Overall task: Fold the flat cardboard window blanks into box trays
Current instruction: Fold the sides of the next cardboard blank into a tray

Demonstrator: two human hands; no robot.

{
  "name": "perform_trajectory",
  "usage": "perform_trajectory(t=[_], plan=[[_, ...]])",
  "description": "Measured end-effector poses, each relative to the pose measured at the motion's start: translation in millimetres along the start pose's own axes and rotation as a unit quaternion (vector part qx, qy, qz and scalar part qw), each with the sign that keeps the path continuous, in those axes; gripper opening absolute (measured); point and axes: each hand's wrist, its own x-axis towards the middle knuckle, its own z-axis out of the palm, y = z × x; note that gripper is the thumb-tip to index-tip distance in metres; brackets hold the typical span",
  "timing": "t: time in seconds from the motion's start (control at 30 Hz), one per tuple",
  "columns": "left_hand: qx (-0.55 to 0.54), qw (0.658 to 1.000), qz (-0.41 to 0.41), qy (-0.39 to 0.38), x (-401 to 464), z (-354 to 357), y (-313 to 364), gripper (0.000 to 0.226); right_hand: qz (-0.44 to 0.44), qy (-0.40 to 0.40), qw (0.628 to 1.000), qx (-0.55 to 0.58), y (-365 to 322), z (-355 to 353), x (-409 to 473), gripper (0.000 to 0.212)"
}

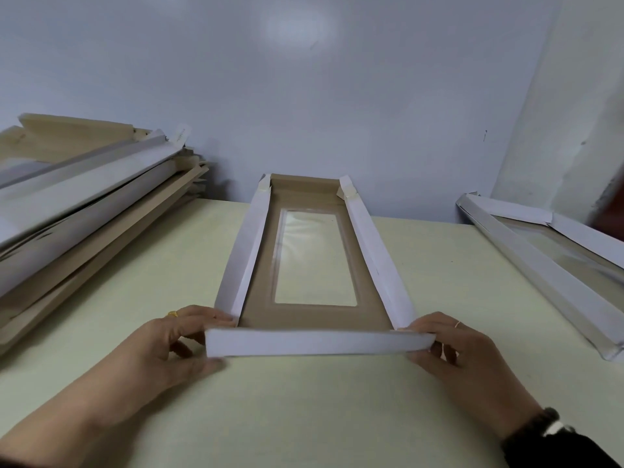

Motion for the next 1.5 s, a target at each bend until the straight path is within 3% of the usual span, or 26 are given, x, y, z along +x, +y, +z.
perform_trajectory(t=[0.07, 0.17, 0.23, 0.3, 0.43, 0.6, 0.73, 0.97, 1.07, 1.17, 1.23, 1.4, 1.5], plan=[[-0.005, 0.999, 0.005, 0.05, 3, 8, 6, 0.025, 0.028, 0.008, 0.999, 0.034, 3, 2, 3, 0.03], [-0.027, 0.994, -0.013, 0.107, 7, 16, 8, 0.005, 0.059, 0.024, 0.996, 0.063, 7, 5, 8, 0.014], [-0.041, 0.99, -0.04, 0.131, 9, 19, 4, 0.017, 0.078, 0.038, 0.993, 0.081, 8, 8, 9, 0.017], [-0.054, 0.985, -0.067, 0.149, 11, 21, 4, 0.026, 0.092, 0.052, 0.988, 0.11, 5, 9, 11, 0.007], [-0.013, 0.979, -0.075, 0.191, 16, 29, 9, 0.037, 0.103, 0.085, 0.977, 0.167, 4, 12, 14, 0.034], [-0.039, 0.974, -0.082, 0.209, 20, 33, 8, 0.023, 0.051, 0.077, 0.994, 0.061, 4, 13, 12, 0.038], [0.017, 0.98, -0.047, 0.191, 18, 33, 11, 0.034, 0.004, 0.045, 0.999, -0.023, 2, 11, 10, 0.026], [0.153, 0.977, -0.011, 0.148, 14, 33, 15, 0.031, -0.014, 0.012, 0.994, -0.111, 4, 13, 10, 0.01], [0.279, 0.945, 0.024, 0.167, 14, 33, 18, 0.026, -0.09, 0.05, 0.973, -0.204, 0, 12, 13, 0.018], [0.386, 0.906, 0.059, 0.164, 14, 34, 28, 0.053, -0.141, 0.081, 0.942, -0.293, -6, 12, 17, 0.039], [0.43, 0.888, 0.074, 0.144, 15, 40, 38, 0.057, -0.169, 0.09, 0.928, -0.32, -9, 15, 17, 0.043], [0.39, 0.91, 0.135, 0.031, 22, 73, 60, 0.03, -0.247, 0.031, 0.912, -0.326, -31, 37, 18, 0.037], [0.344, 0.931, 0.122, 0.017, 25, 78, 55, 0.015, -0.196, -0.044, 0.952, -0.231, -28, 38, 21, 0.041]])
